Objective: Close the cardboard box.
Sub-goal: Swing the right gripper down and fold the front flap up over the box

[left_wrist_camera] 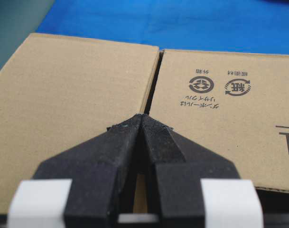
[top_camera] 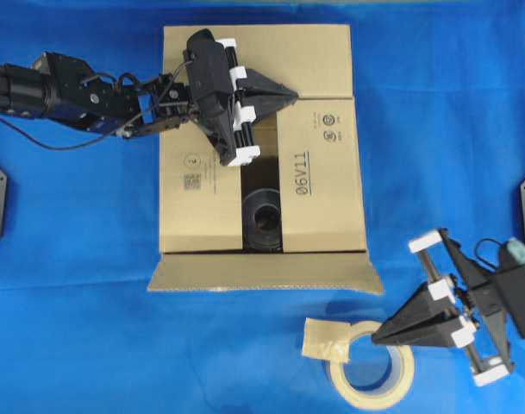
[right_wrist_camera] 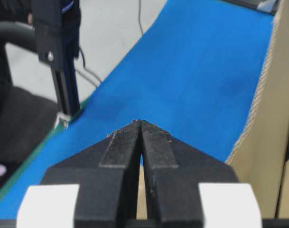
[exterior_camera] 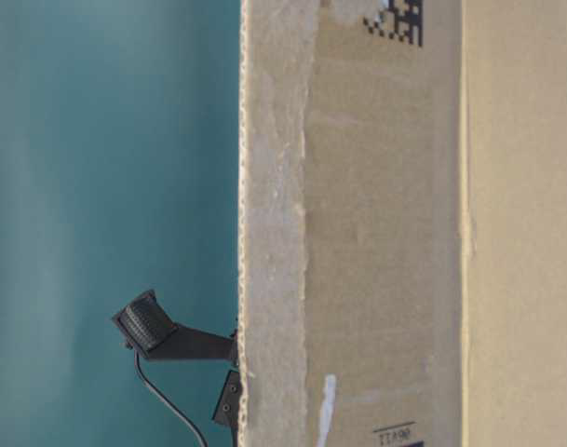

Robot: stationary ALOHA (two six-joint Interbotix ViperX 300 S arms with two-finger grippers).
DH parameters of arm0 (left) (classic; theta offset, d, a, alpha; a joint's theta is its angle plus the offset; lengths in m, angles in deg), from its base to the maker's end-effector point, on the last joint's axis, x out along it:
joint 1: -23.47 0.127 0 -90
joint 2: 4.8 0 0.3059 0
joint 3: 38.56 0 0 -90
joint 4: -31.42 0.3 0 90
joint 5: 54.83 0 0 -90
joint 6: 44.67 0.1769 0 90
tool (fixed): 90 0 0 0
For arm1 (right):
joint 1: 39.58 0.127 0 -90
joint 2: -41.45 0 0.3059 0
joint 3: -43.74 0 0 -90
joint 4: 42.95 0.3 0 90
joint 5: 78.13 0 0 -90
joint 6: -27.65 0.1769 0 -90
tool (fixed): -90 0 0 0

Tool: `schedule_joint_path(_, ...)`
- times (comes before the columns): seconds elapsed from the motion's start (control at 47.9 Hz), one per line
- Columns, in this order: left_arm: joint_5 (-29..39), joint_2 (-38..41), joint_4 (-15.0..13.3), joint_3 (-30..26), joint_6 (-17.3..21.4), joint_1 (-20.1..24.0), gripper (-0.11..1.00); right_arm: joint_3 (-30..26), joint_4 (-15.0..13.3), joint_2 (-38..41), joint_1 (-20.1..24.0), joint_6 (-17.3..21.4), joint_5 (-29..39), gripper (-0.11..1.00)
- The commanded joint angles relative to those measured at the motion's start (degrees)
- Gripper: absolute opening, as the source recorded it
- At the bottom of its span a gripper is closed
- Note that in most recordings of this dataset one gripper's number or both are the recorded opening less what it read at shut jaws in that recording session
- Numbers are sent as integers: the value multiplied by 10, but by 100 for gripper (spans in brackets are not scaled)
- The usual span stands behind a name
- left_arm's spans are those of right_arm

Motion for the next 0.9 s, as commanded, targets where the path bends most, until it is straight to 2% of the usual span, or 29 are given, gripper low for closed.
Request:
schedule_joint_path(0.0,-1,-6,0,-2,-2,1,0,-3,1,17,2,-1,-18,0)
schedule_joint_path(0.188,-1,-6,0,-2,-2,0,0,-2,1,26,-4,-1,-24,0)
schedule_joint_path(0.376,-1,-7,0,-2,-5,-1,0,-1,1,22,-35,-1,-24,0)
schedule_joint_path(0.709,0,-8,0,0,-6,-4,0,11,3,-5,-139,2,-18,0)
schedule_joint_path(0.876,0,-8,0,0,-6,-4,0,11,11,1,-187,4,17,0)
